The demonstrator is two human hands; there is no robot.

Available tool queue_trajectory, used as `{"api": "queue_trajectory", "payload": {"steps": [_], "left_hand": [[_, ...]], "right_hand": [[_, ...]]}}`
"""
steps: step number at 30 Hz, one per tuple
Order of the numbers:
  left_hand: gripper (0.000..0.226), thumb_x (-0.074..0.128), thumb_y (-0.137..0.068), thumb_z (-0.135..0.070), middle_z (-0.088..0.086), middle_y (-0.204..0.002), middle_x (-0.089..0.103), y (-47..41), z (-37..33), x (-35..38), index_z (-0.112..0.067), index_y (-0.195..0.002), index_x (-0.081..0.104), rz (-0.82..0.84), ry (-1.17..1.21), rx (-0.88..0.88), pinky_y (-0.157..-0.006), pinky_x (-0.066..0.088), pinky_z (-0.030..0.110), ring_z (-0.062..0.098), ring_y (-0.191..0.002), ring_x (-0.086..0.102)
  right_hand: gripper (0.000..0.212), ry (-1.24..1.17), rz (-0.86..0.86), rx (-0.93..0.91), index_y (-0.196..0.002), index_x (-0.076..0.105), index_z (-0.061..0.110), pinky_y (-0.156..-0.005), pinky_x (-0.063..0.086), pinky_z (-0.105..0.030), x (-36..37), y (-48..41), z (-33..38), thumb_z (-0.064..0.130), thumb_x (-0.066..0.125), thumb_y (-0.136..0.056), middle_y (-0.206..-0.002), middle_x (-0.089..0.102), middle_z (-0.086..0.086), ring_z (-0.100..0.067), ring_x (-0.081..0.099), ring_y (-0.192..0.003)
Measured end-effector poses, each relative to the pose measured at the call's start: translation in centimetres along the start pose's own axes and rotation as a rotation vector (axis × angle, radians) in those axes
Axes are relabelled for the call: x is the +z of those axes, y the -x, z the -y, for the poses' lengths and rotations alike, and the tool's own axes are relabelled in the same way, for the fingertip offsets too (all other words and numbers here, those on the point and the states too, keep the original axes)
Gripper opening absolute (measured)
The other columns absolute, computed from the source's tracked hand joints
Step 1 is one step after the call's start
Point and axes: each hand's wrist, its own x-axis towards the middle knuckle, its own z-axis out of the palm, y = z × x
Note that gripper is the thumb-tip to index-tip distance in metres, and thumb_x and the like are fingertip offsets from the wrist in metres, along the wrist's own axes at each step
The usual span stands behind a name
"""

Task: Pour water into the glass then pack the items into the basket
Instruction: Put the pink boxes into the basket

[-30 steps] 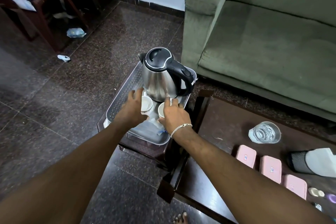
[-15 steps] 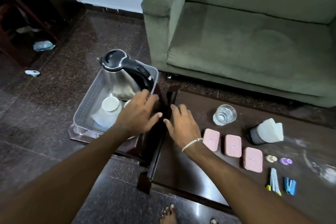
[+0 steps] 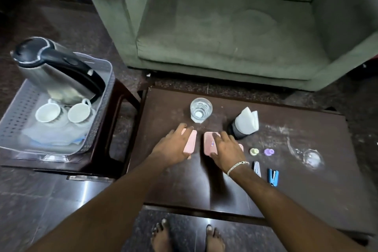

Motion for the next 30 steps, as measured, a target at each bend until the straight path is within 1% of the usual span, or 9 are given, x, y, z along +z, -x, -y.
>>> {"api": "queue_trajectory", "payload": {"steps": [4, 7, 12, 15, 19, 23, 25, 27, 30], "left_hand": [[0.113, 0.086, -0.076, -0.032, -0.002, -0.17, 0.004, -1.7, -0.5, 1.7, -0.027, -0.162, 0.011, 0.074, -0.053, -0.014, -0.102, 0.05, 0.051, 0.036, -0.132, 0.044], [0.113, 0.085, -0.077, -0.026, -0.001, -0.171, 0.003, -2.4, -0.6, 2.3, -0.026, -0.163, 0.01, 0.108, -0.062, -0.024, -0.103, 0.049, 0.053, 0.038, -0.134, 0.043], [0.097, 0.077, -0.082, -0.017, 0.001, -0.156, 0.025, -2.7, -0.8, 3.1, -0.02, -0.16, 0.018, 0.05, -0.071, -0.004, -0.096, 0.051, 0.053, 0.038, -0.119, 0.051], [0.094, 0.076, -0.082, -0.016, 0.002, -0.152, 0.028, -2.1, -0.3, 2.3, -0.019, -0.158, 0.021, 0.007, -0.047, 0.011, -0.096, 0.05, 0.052, 0.039, -0.113, 0.054], [0.096, 0.077, -0.078, -0.024, -0.001, -0.15, 0.029, 0.9, 1.7, -1.3, -0.023, -0.157, 0.022, -0.044, -0.005, 0.092, -0.094, 0.051, 0.052, 0.037, -0.11, 0.056], [0.101, 0.083, -0.07, -0.031, -0.001, -0.15, 0.036, 6.2, 6.9, -9.4, -0.02, -0.156, 0.029, -0.113, 0.1, 0.144, -0.106, 0.046, 0.043, 0.03, -0.126, 0.055], [0.104, 0.088, -0.067, -0.03, 0.002, -0.149, 0.039, 9.1, 10.4, -13.4, -0.014, -0.154, 0.034, -0.172, 0.138, 0.127, -0.112, 0.04, 0.031, 0.023, -0.133, 0.05], [0.104, 0.091, -0.065, -0.029, 0.005, -0.147, 0.042, 11.5, 13.6, -16.2, -0.011, -0.153, 0.037, -0.221, 0.123, 0.104, -0.105, 0.034, 0.019, 0.018, -0.132, 0.046], [0.103, 0.094, -0.062, -0.026, 0.006, -0.141, 0.048, 15.1, 19.0, -18.6, -0.011, -0.149, 0.043, -0.244, 0.09, 0.01, -0.09, 0.031, 0.012, 0.015, -0.123, 0.048]], "right_hand": [[0.094, 0.076, 0.041, -0.086, -0.152, 0.03, 0.016, -0.106, 0.036, -0.044, 1.9, -1.4, -1.7, 0.04, 0.077, -0.074, -0.16, 0.026, -0.008, -0.034, 0.036, -0.136], [0.105, 0.077, 0.054, -0.119, -0.156, 0.022, 0.019, -0.107, 0.035, -0.047, 2.7, -2.5, -2.1, 0.039, 0.079, -0.07, -0.163, 0.02, -0.006, -0.034, 0.029, -0.142], [0.105, 0.084, 0.061, -0.149, -0.156, 0.019, 0.019, -0.105, 0.035, -0.045, 3.7, -3.1, -2.5, 0.037, 0.075, -0.07, -0.153, 0.034, -0.005, -0.029, 0.032, -0.139], [0.106, 0.055, 0.031, -0.14, -0.155, 0.024, 0.018, -0.1, 0.036, -0.042, 2.9, -2.8, -2.1, 0.046, 0.073, -0.065, -0.14, 0.042, -0.004, -0.028, 0.041, -0.128], [0.108, -0.025, -0.019, -0.141, -0.153, 0.027, 0.023, -0.095, 0.037, -0.043, 0.6, -1.0, 0.4, 0.059, 0.069, -0.061, -0.137, 0.044, 0.0, -0.027, 0.046, -0.12], [0.108, -0.16, -0.049, -0.191, -0.151, 0.027, 0.031, -0.097, 0.037, -0.045, -3.9, -0.1, 7.0, 0.071, 0.063, -0.058, -0.14, 0.044, 0.006, -0.022, 0.045, -0.127], [0.105, -0.289, -0.077, -0.231, -0.147, 0.032, 0.034, -0.099, 0.037, -0.044, -6.0, -0.4, 11.2, 0.073, 0.062, -0.054, -0.14, 0.046, 0.009, -0.019, 0.044, -0.13], [0.098, -0.416, -0.096, -0.277, -0.139, 0.036, 0.039, -0.095, 0.038, -0.042, -7.4, -1.0, 15.3, 0.074, 0.065, -0.052, -0.138, 0.048, 0.014, -0.016, 0.045, -0.128], [0.088, -0.499, -0.115, -0.364, -0.128, 0.038, 0.045, -0.083, 0.028, -0.036, -8.8, -2.1, 22.5, 0.076, 0.07, -0.051, -0.123, 0.049, 0.026, -0.011, 0.041, -0.114]]}}
